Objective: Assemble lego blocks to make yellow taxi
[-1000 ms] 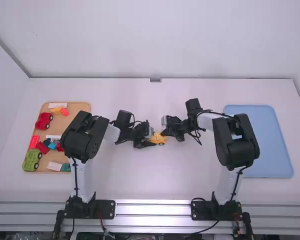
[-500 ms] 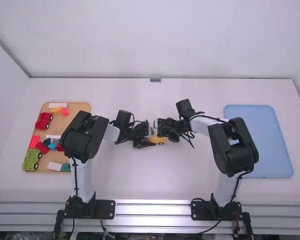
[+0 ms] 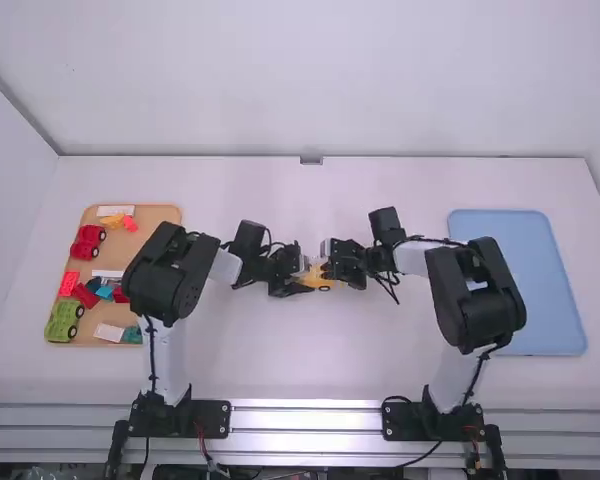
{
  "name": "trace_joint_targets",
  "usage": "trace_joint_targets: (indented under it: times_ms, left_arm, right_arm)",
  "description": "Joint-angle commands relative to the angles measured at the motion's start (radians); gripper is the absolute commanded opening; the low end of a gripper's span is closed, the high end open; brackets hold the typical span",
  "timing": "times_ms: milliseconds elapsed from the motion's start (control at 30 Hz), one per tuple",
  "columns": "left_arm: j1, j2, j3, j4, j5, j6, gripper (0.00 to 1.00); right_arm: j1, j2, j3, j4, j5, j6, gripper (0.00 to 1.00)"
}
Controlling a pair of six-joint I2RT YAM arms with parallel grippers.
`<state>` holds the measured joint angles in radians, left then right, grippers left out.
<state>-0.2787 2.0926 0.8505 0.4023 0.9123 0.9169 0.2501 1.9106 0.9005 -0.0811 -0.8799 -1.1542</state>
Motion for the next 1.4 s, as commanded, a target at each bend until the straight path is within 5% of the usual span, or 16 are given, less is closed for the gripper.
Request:
trace_joint_targets:
  times_ms: [0,100,200,467,733,1067,1367]
  left_arm:
    - [0.003,0.026,-0.014,-0.001,-0.012,0.007,0.39]
    - [0.003,0.026,-0.013,-0.003,-0.013,0.006,0.67]
    - [0.004,0.024,-0.004,-0.006,-0.015,-0.012,0.99]
    - [0.051,-0.124,0.045,-0.241,-0.014,-0.011,0.99]
    - [0.187,-0.414,0.146,-0.668,-0.019,-0.011,0.99]
    - [0.304,-0.777,0.183,-0.777,-0.558,-0.456,0.99]
    - [0.386,-0.999,0.183,-0.811,-0.820,-0.800,0.99]
  right_arm:
    - [-0.028,-0.090,-0.008,0.004,-0.048,0.000,0.65]
    - [-0.039,-0.132,-0.003,0.020,-0.032,0.007,0.96]
    - [-0.041,-0.165,-0.003,0.043,-0.029,0.048,0.99]
    - [-0.024,-0.171,0.049,0.148,0.015,0.299,0.99]
    - [0.032,-0.171,0.179,0.136,0.019,0.427,0.99]
    - [0.151,-0.171,0.425,-0.075,0.014,0.437,0.99]
    - [0.229,-0.169,0.533,-0.081,0.026,0.505,0.99]
